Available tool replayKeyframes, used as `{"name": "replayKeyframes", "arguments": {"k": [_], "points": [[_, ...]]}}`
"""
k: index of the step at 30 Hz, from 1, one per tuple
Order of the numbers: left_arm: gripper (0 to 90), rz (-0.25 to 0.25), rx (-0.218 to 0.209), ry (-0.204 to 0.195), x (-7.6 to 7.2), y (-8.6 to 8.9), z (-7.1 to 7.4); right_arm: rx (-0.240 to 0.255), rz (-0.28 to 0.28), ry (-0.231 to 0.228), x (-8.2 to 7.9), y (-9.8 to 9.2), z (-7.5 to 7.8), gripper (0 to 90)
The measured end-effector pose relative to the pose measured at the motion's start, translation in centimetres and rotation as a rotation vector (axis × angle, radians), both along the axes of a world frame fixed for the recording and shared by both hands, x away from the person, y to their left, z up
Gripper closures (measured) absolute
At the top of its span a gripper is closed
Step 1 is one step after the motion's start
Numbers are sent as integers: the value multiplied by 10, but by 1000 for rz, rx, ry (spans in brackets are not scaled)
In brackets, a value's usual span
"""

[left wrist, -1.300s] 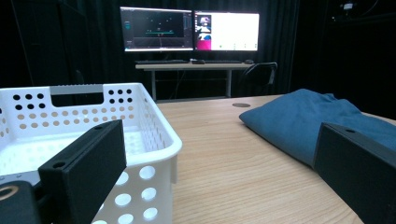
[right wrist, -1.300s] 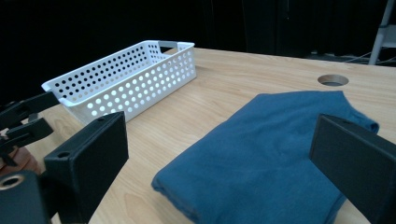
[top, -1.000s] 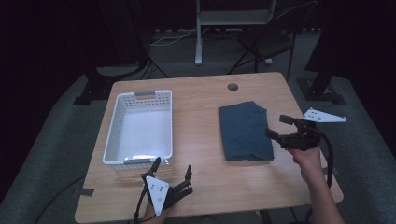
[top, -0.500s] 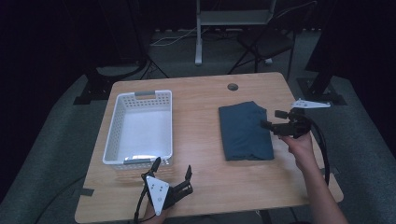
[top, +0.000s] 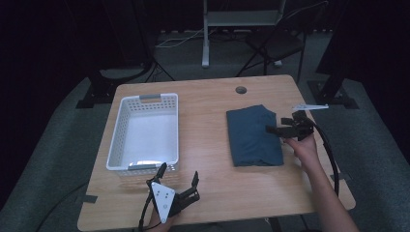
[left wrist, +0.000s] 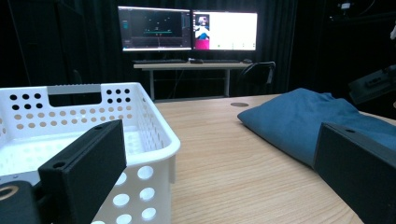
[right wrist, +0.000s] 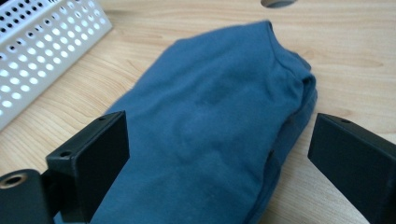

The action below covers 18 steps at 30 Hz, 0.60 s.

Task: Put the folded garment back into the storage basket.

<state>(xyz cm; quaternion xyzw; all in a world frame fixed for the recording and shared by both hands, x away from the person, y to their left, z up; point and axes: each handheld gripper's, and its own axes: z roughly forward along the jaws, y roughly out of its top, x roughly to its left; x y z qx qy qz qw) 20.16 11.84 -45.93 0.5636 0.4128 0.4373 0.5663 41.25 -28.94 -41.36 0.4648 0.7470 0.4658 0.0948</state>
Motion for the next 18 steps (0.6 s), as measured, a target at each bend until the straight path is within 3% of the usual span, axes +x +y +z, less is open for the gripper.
{"name": "replayKeyframes", "arguments": {"k": [7,18], "points": [[42,0,0,1,0,0,0,-21,6,48,5,1,-12,52],[42,0,0,1,0,0,0,-23,3,85,16,7,-25,51]]}}
